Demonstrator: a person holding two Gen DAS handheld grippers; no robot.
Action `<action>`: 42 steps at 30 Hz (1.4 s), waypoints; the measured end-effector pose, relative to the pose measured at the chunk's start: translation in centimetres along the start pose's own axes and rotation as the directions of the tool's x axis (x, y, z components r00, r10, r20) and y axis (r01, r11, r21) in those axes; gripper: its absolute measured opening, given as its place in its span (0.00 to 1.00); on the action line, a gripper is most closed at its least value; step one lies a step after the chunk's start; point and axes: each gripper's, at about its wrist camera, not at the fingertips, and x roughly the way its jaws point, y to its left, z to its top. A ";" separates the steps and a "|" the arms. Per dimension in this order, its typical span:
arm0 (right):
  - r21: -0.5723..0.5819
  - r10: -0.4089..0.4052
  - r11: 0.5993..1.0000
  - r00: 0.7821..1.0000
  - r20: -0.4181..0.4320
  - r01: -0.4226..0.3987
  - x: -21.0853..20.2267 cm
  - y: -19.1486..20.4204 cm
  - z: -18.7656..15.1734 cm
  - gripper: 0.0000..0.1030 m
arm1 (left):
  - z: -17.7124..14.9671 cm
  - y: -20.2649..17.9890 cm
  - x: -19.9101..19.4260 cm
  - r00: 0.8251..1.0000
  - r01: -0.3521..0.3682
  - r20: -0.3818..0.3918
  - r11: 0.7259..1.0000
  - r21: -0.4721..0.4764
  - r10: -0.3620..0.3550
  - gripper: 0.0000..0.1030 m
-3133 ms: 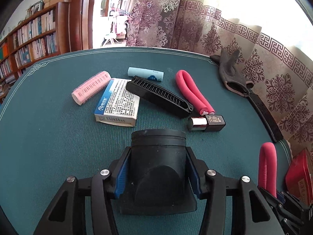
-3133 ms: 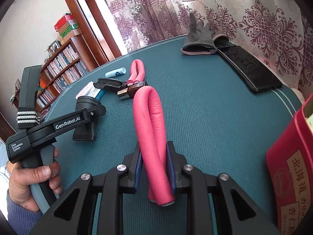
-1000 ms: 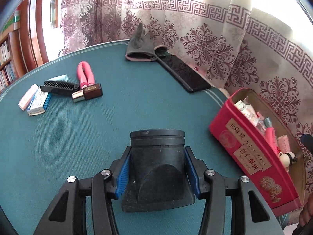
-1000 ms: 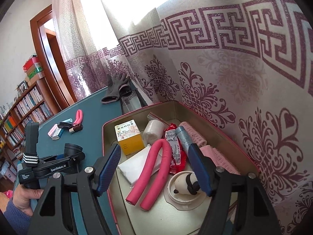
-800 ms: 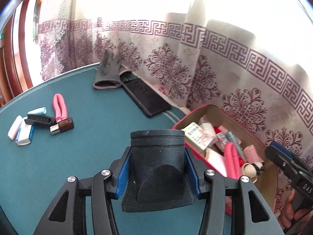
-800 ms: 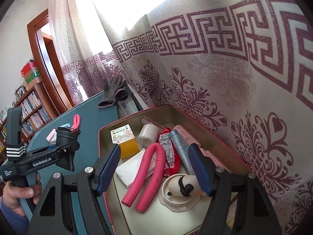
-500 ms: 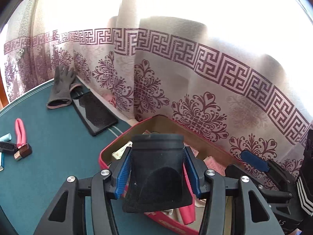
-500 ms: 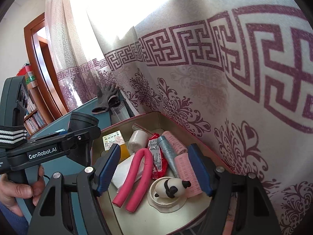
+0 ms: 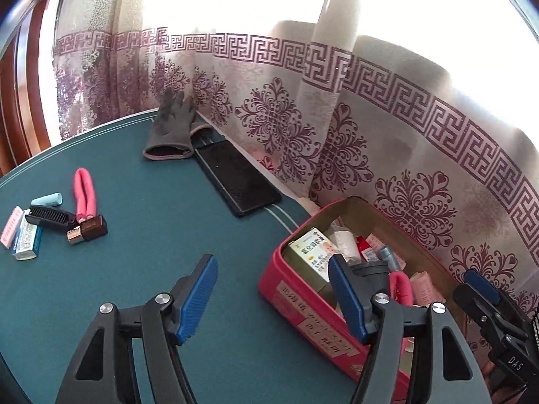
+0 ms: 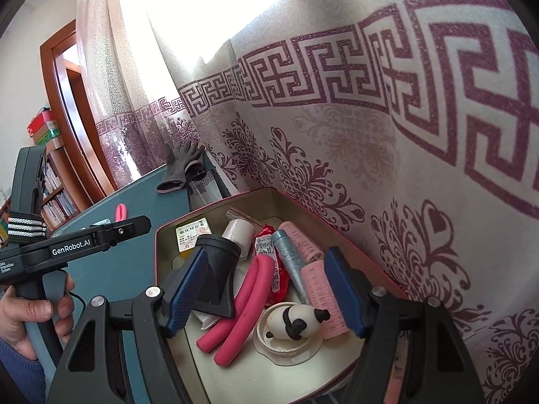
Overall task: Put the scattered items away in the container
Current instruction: 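Carry the pink curler and black nozzle into the red tin and release both, then withdraw both grippers from the tin back toward the table items, then grasp the white-and-blue medicine box with the left gripper while the right grasps the dark serum bottle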
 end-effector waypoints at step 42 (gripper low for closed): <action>-0.365 0.154 0.895 0.945 -0.288 -0.257 22.2 30.5 -1.9 0.81 | -9.9 29.5 -9.7 0.926 -0.343 -0.020 0.820 -0.458 0.376 0.85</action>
